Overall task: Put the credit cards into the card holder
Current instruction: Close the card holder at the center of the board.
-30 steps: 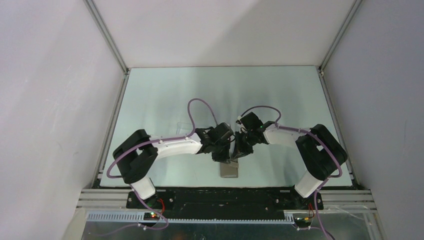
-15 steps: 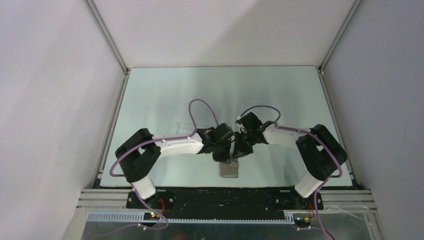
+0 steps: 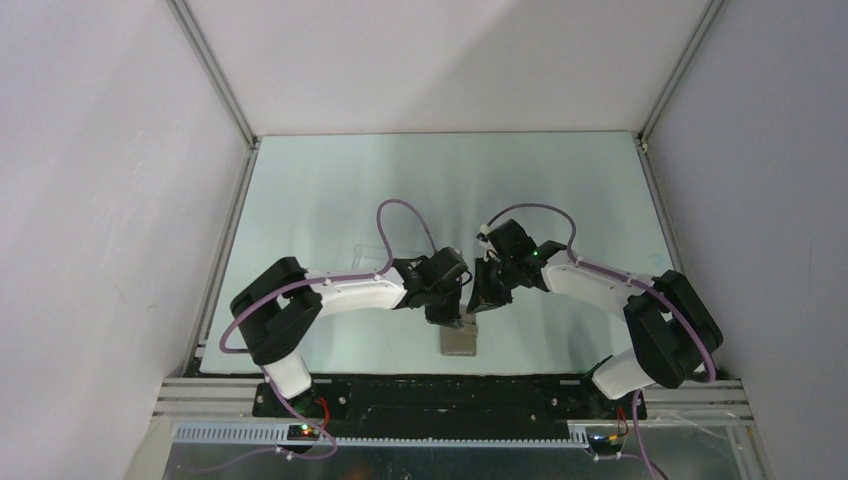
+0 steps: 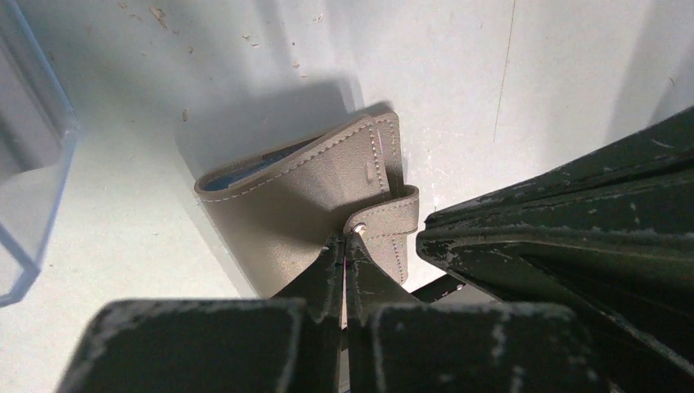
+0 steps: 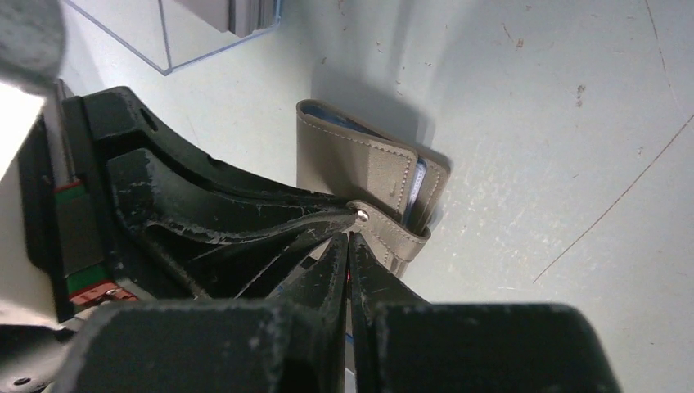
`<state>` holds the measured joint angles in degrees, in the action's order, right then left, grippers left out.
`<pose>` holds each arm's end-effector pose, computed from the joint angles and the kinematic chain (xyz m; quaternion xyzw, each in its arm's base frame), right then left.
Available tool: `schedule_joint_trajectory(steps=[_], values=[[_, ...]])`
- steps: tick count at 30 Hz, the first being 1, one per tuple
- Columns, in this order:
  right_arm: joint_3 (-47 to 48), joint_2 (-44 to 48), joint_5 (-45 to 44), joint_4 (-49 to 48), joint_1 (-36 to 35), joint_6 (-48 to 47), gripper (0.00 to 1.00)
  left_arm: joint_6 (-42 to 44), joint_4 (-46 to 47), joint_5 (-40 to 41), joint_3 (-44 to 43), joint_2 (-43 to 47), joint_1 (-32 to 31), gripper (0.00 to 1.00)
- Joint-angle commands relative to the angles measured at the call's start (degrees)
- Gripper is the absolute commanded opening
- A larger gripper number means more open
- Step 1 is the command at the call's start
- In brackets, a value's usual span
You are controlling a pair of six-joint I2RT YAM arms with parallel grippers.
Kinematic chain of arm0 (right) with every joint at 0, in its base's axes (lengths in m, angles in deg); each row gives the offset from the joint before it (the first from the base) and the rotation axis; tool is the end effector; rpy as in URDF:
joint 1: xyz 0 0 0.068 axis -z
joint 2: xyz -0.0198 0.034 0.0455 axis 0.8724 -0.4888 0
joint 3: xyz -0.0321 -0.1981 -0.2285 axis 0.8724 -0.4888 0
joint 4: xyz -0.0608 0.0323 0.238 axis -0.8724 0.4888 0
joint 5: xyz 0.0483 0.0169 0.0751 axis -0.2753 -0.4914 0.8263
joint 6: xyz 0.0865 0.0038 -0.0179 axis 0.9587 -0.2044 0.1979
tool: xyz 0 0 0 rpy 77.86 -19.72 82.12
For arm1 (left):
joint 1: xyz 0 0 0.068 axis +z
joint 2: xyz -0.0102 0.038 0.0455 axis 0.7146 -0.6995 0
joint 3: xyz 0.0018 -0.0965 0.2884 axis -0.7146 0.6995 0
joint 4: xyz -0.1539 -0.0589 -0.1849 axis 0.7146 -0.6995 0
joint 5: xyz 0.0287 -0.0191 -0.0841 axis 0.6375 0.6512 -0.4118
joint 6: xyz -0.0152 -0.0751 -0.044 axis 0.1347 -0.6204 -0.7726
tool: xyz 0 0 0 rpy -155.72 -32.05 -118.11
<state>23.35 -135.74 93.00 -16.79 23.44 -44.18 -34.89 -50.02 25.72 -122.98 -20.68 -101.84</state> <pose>0.2087 0.1985 0.1913 -0.0827 0.9462 0.3017 0.0832 0.1831 -0.2894 0.1660 0.0561 0.9674 -0.2260 0.0999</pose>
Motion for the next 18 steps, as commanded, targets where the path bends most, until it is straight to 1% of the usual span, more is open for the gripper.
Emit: schedule_joint_trajectory(steps=[1,9,18], values=[[0.66,0.12,-0.66,0.59,-0.31,-0.86,0.04,1.67,-3.54,3.34,0.15,1.78,0.24,0.00],[1.55,-5.38,0.41,-3.06,-0.39,-0.64,0.04,2.34,-4.96,4.77,-1.29,5.25,0.31,0.00],[3.86,-7.75,1.83,-4.86,-0.49,-0.98,0.04,2.90,-5.39,3.34,-1.55,3.86,0.35,0.00]])
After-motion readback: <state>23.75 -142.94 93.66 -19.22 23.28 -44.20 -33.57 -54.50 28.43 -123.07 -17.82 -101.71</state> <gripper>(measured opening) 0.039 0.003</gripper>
